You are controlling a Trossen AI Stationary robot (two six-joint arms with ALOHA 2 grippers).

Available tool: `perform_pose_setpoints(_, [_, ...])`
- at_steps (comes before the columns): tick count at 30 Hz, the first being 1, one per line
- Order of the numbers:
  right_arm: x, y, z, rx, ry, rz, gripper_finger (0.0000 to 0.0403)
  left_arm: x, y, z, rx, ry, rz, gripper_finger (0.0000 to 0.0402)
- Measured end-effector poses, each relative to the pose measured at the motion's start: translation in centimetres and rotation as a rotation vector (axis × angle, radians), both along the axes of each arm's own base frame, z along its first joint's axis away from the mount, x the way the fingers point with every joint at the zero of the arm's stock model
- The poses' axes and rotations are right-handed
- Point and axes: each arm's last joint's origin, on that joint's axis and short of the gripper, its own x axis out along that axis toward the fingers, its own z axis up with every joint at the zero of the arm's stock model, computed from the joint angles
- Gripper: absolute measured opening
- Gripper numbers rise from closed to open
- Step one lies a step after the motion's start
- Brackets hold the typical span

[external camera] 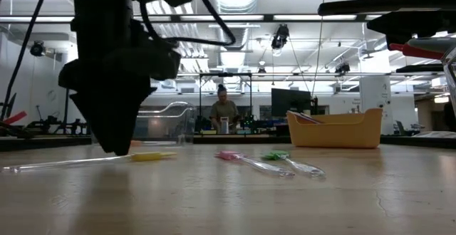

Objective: Pick & Place Kitchen Items
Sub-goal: Put the yellow spatula into the top transparent bin

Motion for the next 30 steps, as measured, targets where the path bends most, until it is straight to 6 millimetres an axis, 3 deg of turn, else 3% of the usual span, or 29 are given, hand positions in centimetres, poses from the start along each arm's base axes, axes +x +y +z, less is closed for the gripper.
perform_pose_setpoints(3, [0.0, 0.0, 0.0, 0.0, 0.0, 0.0, 0.0009, -0.1, 0.2, -0.3, 0.024, 0.003, 0.006, 0.0206])
perform_pose_setpoints(7, [0.0, 0.0, 0.0, 0.0, 0.0, 0.0, 0.0009, -0.3, 0.5, -0.8, 0.06, 0.004, 0.006, 0.0201])
perform_pose_setpoints(15, [0.0, 0.0, 0.0, 0.0, 0.0, 0.0, 0.0009, -0.7, 0.7, -2.3, 0.053, -0.042, -0.014, 0.0138])
perform_pose_setpoints(24, [0.0, 0.0, 0.0, 0.0, 0.0, 0.0, 0.0009, -0.5, 1.1, -2.7, 0.058, -0.066, -0.009, 0.0017])
perform_pose_setpoints(30, [0.0, 0.0, 0.0, 0.0, 0.0, 0.0, 0.0009, -0.3, 1.2, -2.0, 0.114, -0.099, -0.014, 0.0003])
